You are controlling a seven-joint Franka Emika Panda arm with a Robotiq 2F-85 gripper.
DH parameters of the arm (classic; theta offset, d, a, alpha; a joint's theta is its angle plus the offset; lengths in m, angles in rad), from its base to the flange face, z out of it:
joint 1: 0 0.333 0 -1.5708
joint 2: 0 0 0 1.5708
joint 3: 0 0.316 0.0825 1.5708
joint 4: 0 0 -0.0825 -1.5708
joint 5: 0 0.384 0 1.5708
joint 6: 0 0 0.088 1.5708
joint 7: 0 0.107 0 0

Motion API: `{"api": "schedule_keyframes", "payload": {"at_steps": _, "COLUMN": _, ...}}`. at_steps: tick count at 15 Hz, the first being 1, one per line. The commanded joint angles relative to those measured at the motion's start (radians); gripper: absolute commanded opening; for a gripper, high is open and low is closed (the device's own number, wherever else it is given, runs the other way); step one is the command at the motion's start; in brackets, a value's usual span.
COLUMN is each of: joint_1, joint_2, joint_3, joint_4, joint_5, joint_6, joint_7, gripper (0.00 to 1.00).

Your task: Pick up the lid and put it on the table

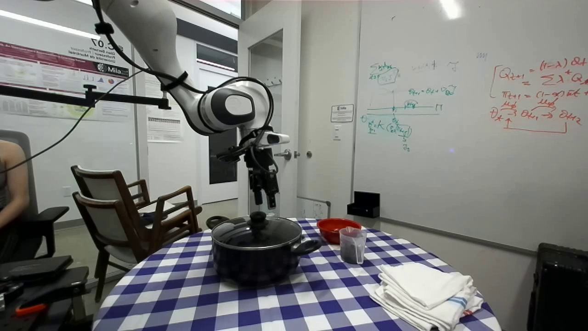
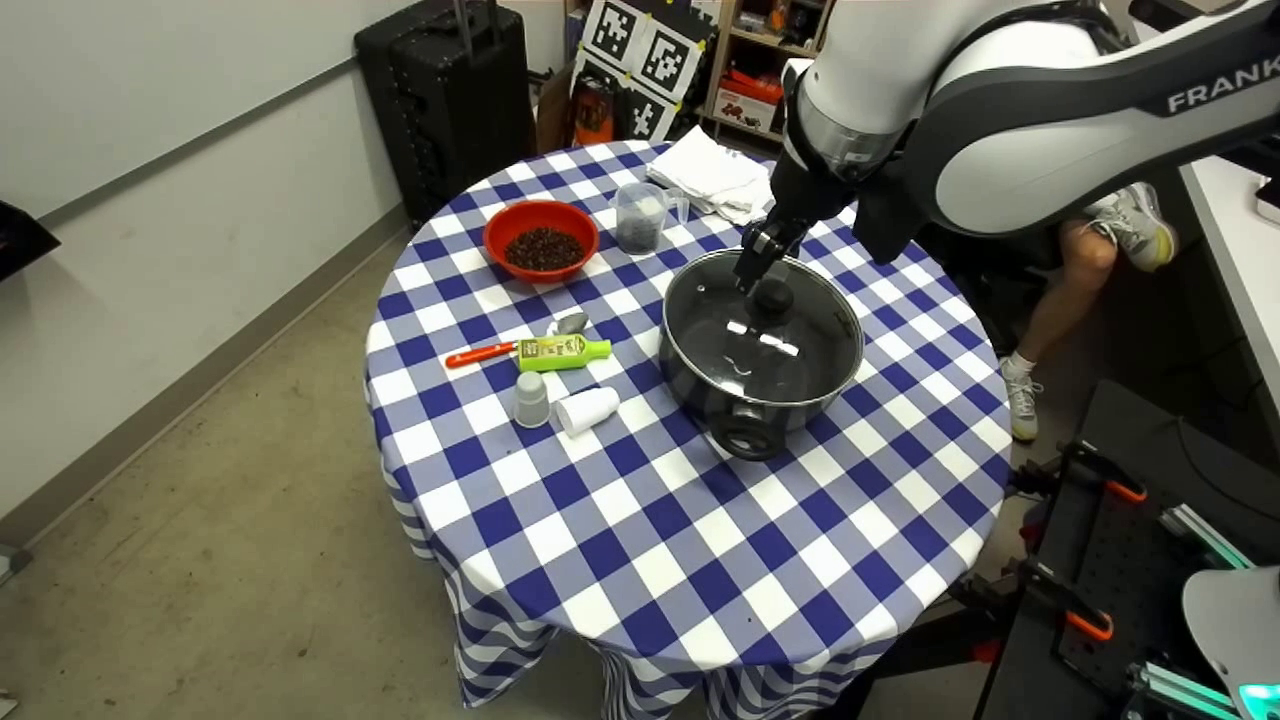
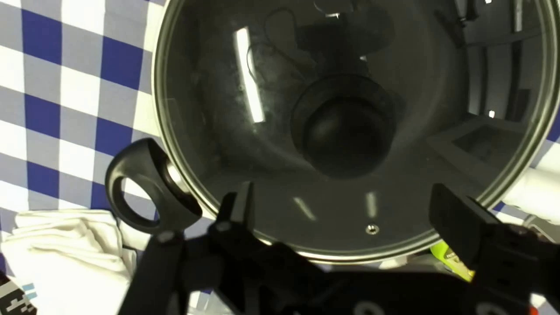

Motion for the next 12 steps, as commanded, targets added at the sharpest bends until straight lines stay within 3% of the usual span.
{"api": "schedule_keyframes", "payload": {"at_steps": 1, "joint_1": 0.003, "joint_2": 0.043, "joint_3": -0.003, "joint_4": 0.066, "joint_5": 0.008, "joint_6": -0.106, "joint_7": 0.009, "gripper": 1.0}}
{"api": "schedule_keyframes", "payload": {"at_steps": 12, "joint_1": -0.014, "joint_2": 0.086, "joint_3": 0.028, "joint_4": 0.127, "joint_5": 0.102, "joint_6": -0.223, "joint_7": -0.023, "gripper": 1.0}}
